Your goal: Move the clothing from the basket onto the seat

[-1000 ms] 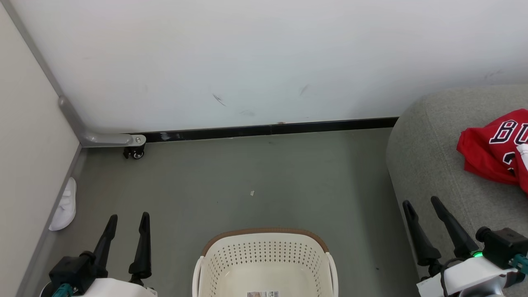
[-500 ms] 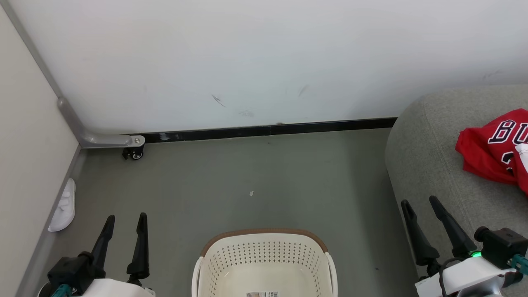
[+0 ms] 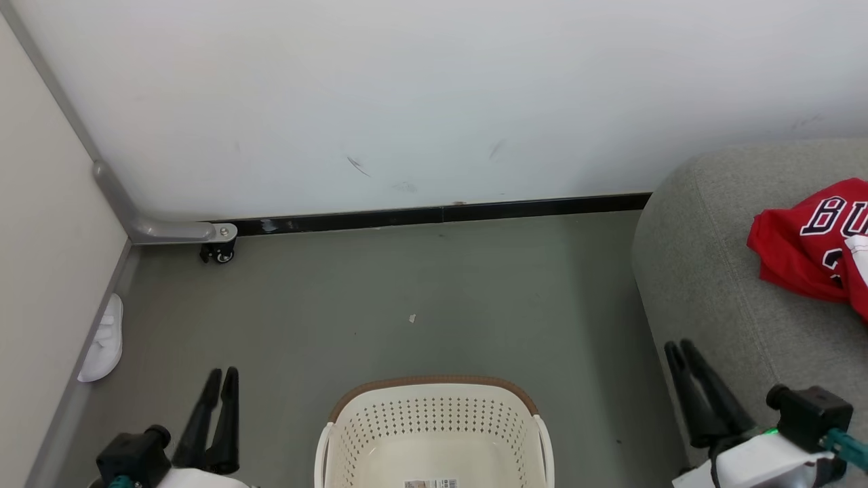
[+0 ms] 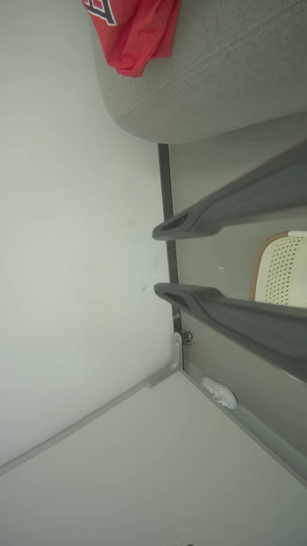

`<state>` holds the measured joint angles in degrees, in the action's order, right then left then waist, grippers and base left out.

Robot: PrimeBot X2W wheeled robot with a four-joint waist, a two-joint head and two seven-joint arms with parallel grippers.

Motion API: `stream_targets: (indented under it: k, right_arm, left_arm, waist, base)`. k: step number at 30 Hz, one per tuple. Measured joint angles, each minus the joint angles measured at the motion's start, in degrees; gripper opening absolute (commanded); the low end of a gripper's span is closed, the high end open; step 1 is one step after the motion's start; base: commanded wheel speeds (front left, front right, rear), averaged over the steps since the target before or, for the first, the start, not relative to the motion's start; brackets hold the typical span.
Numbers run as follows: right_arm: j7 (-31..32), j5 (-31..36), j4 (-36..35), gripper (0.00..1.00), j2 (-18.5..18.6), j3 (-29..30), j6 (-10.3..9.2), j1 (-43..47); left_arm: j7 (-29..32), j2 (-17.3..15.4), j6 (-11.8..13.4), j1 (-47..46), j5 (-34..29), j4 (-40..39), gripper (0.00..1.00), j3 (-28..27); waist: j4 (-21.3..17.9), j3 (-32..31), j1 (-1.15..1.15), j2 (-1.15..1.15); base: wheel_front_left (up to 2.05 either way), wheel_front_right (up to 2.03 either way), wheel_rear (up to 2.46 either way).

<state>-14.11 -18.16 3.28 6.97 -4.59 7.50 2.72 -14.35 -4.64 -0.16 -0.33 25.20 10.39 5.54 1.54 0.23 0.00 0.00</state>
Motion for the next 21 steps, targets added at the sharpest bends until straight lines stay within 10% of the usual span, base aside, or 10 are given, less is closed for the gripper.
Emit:
stream_targets:
  k: [21]
  right_arm:
    - [1.63, -13.32, 1.48, 0.00, -1.42, 0.18, 0.00, 1.76]
  left_arm:
    - [3.82, 1.14, -1.07, 0.99, 11.70, 3.13, 0.00, -1.66]
  waist:
    - [-0.27, -0.05, 0.03, 0.00]
  base:
    - [0.00, 0.00, 0.00]
